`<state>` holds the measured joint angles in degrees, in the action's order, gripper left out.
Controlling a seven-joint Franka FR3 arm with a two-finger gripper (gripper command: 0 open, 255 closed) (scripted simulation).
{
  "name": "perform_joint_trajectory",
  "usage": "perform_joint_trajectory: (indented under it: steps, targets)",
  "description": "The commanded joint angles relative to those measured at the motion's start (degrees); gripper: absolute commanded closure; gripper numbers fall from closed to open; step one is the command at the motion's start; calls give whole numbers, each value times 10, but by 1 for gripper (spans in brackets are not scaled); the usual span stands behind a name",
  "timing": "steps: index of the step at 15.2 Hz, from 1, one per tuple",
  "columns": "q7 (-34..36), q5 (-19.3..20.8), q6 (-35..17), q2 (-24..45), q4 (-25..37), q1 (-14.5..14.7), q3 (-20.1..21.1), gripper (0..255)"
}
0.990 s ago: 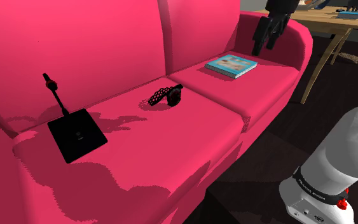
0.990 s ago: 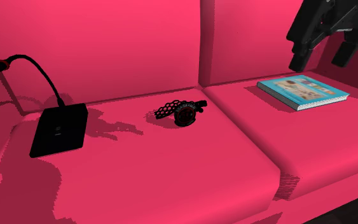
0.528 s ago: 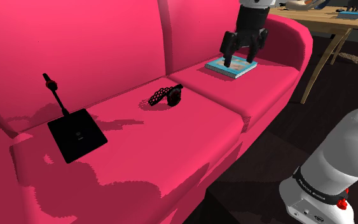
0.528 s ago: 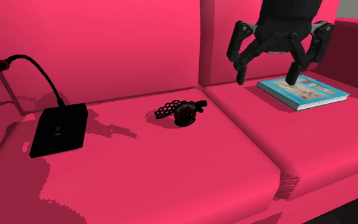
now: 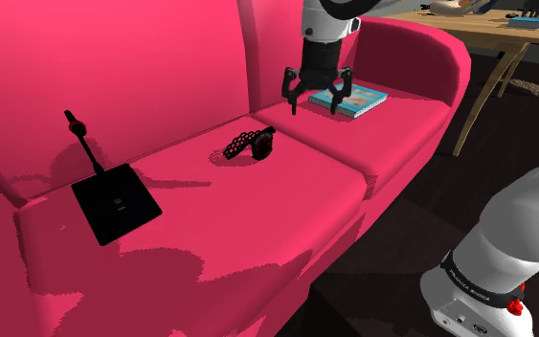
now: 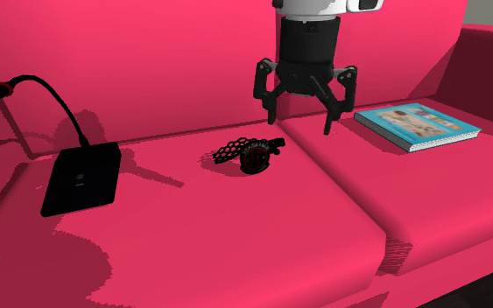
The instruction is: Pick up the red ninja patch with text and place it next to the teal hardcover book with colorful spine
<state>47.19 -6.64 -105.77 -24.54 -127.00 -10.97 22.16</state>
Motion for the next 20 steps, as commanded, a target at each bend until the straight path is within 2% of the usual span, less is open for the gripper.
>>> perform_joint_trajectory:
  steps: [1, 5, 8, 11, 15, 20]
  targets:
    - [79, 8, -19, 48, 25, -16, 28, 0]
    - [226, 45, -44, 149, 85, -43, 69, 0]
    - [336, 84, -54, 229, 138, -52, 86, 0]
    - [440, 125, -57, 308, 196, -48, 87, 0]
    - [560, 167, -51, 406, 279, -31, 67, 0]
    - [568, 173, -78, 418, 262, -29, 61, 0]
